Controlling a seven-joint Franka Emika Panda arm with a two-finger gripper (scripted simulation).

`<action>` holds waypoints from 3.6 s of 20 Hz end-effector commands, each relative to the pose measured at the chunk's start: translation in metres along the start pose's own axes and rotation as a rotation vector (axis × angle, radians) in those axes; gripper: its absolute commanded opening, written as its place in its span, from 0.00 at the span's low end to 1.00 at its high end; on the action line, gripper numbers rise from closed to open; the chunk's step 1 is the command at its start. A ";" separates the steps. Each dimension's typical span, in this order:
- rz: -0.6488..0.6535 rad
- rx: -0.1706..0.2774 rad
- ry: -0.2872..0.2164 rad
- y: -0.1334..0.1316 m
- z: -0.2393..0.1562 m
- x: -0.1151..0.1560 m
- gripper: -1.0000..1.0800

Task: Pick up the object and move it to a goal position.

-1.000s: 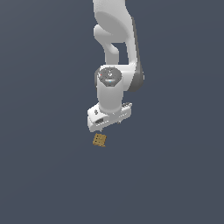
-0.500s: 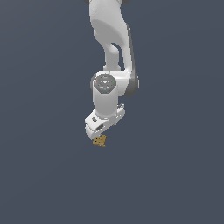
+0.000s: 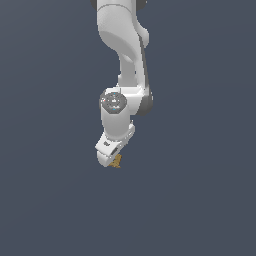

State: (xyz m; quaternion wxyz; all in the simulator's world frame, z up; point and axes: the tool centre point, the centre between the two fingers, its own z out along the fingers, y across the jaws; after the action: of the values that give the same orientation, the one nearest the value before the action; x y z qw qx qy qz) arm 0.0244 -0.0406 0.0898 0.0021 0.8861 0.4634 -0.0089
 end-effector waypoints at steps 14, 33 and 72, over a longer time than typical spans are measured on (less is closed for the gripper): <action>-0.322 -0.006 0.014 0.017 0.025 -0.011 0.96; -0.373 -0.008 0.016 0.019 0.059 -0.013 0.96; -0.375 -0.009 0.015 -0.021 -0.030 0.020 0.00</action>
State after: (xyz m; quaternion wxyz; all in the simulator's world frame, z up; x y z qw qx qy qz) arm 0.0205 -0.0193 0.1027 0.0001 0.7842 0.6205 -0.0013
